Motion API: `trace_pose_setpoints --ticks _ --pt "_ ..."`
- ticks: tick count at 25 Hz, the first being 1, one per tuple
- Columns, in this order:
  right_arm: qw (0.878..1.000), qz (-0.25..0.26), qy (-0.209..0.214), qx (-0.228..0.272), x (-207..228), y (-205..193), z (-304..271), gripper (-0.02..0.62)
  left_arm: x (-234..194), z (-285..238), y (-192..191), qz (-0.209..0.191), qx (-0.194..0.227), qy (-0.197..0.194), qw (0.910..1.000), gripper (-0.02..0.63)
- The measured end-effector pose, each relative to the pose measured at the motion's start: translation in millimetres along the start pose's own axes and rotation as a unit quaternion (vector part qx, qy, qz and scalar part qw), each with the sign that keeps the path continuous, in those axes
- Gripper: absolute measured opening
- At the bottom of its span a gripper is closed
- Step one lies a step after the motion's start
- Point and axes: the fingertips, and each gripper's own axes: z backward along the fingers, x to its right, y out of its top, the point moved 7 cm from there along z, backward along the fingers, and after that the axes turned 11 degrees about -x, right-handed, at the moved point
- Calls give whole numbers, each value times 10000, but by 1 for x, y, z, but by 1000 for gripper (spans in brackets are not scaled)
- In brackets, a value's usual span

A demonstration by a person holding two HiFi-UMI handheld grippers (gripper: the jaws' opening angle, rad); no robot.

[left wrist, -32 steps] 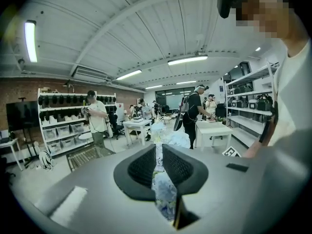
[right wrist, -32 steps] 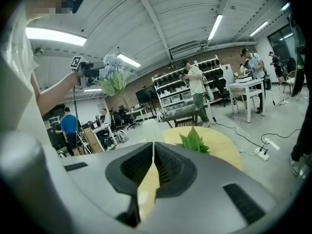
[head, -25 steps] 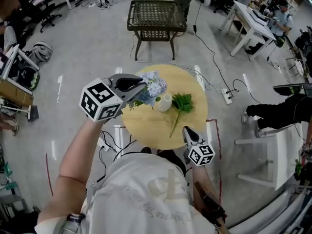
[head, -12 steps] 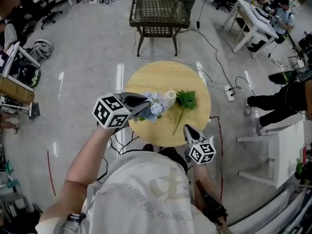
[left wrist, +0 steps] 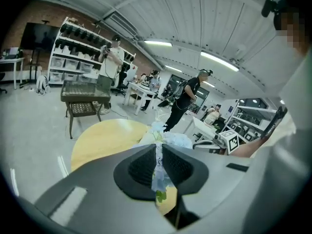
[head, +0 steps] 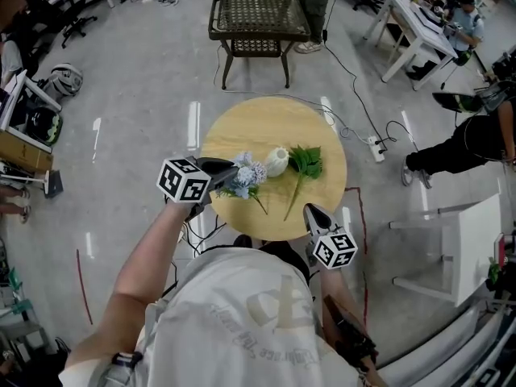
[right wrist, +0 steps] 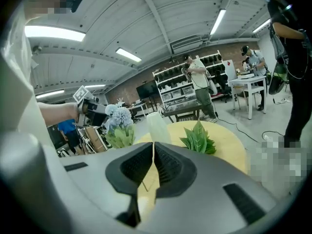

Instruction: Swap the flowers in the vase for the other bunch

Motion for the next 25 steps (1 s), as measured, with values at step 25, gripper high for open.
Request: trace_pose_setpoints --ticks 25 --pt "9993 -222 -219 -210 17 6 -14 11 -114 -69 -51 600 -543 1224 9892 41"
